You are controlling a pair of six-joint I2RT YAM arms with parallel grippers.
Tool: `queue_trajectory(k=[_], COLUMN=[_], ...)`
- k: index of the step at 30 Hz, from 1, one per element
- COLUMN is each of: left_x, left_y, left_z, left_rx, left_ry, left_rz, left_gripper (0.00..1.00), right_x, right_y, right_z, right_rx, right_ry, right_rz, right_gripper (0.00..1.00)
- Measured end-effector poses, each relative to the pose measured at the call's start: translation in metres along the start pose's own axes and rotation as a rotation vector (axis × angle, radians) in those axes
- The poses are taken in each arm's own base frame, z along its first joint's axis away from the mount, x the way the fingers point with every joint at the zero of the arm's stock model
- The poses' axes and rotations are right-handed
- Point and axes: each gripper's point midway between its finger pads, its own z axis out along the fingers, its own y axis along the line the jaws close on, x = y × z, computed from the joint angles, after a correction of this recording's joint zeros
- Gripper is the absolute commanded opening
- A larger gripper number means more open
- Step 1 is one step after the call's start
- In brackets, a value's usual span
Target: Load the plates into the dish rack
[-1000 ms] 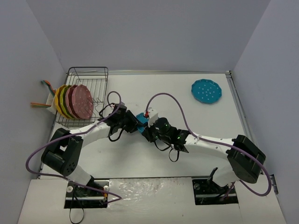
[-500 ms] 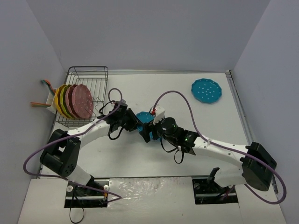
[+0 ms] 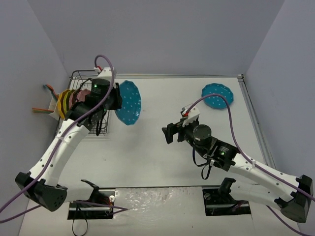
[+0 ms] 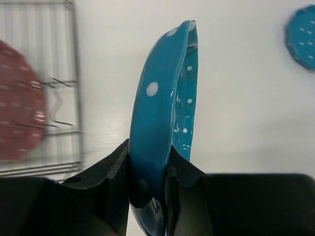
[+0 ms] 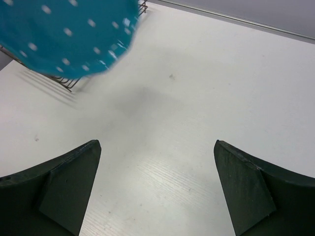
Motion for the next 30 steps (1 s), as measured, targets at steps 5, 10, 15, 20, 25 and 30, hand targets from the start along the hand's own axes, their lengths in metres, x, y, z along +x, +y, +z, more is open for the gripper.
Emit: queue_trajectory(k=[5, 10, 15, 20, 25, 30], left_x=[-0.049, -0.059, -0.04, -0.023, -0.029, -0.032], left_y=[0.068, 0.127, 0.164, 0.187, 0.193, 0.195], left_z=[-0.032, -0.024, 0.015, 0.042, 0.057, 0.058], left_rx=[-0.182, -0.353, -0.398, -0.411, -0.4, -0.402], left_ry=[-0.103, -0.041, 0.107, 0.193, 0.165, 0.147], left_rz=[0.151, 0.281, 0.355, 0.369, 0.351, 0.346], left_gripper=[0.0, 0.0, 0.0, 0.0, 0.0, 0.0], right_x=[0.003, 0.011, 0.022, 0.029, 0.033, 0.039], right_y=[-0.012, -0.017, -0.023, -0.029, -0.033, -0.035], right_z=[-0.002, 0.001, 0.002, 0.003, 0.003, 0.003], right_rx=[0.051, 0.074, 0.092, 0.109, 0.118, 0.124], right_ry=[0.013, 0.036, 0.065, 0.08, 0.089, 0.101], right_rz=[-0.014, -0.024, -0.036, -0.04, -0.041, -0.044], right_gripper=[0.98, 1.0, 1.0, 1.0, 1.0, 1.0])
